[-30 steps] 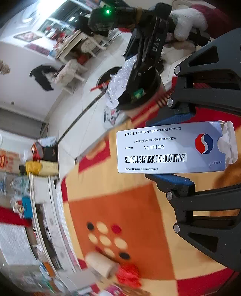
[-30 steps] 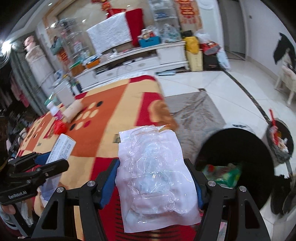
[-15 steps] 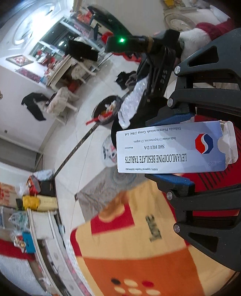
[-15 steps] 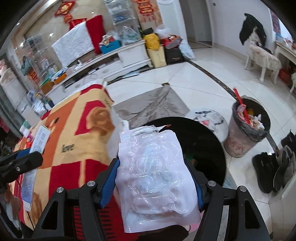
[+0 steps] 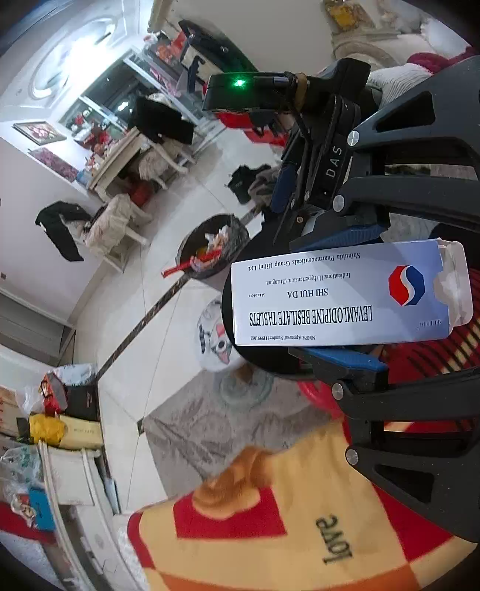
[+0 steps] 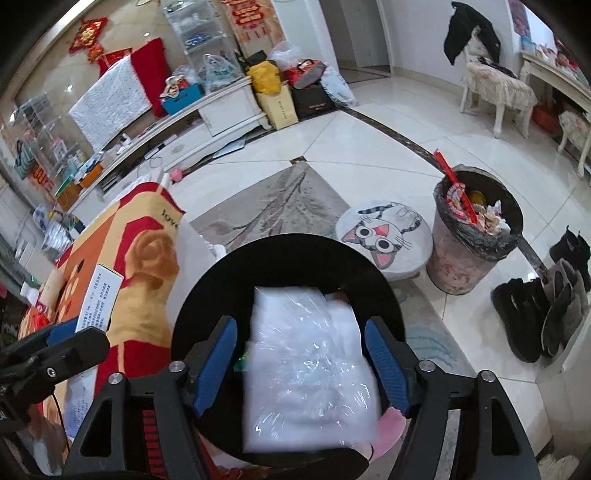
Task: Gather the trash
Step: 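Open both tools over the black bin to drop box and wrap, then move both tools back over the blanket toward the red bag and cup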
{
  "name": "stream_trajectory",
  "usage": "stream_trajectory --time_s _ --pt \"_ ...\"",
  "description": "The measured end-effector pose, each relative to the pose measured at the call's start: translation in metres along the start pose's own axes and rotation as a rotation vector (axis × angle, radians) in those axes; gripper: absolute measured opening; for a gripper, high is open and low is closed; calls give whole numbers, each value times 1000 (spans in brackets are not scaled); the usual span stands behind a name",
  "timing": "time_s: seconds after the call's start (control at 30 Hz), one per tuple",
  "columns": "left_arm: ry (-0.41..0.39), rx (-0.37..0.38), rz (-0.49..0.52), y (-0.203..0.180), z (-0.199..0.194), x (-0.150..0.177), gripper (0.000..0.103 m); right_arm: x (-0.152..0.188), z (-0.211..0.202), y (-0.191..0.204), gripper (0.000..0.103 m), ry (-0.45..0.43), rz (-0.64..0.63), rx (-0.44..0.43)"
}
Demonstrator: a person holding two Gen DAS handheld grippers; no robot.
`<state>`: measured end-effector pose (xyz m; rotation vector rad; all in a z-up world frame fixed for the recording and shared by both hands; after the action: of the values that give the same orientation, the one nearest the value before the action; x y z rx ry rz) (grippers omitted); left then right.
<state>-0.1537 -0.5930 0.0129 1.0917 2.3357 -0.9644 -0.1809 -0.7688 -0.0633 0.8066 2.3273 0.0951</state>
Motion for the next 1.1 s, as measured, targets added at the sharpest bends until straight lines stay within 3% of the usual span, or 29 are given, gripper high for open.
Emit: stream_trajectory --time_s 0.07,0.13,0.87,1.1 --pt "12 13 2 1 5 0 48 1 0 -3 78 2 11 2" --pt "17 6 0 3 7 1 61 3 1 -4 78 4 11 3" --pt "-4 -67 -23 33 -23 25 61 26 -5 18 78 6 -61 13" --pt "-30 -136 -45 62 -48 38 61 30 -9 40 78 -5 -114 15"
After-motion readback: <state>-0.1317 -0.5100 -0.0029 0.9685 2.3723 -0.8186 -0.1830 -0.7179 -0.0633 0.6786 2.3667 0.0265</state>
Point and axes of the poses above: each gripper's, at about its wrist camera, not at the fingertips, and z roughly the way its jaws point, y to its left, x to its underside, the point moved 9 cm from there along z, roughly the way its jaws point, and after that the axes turned 2 degrees about -y, right-handed, at the moved point
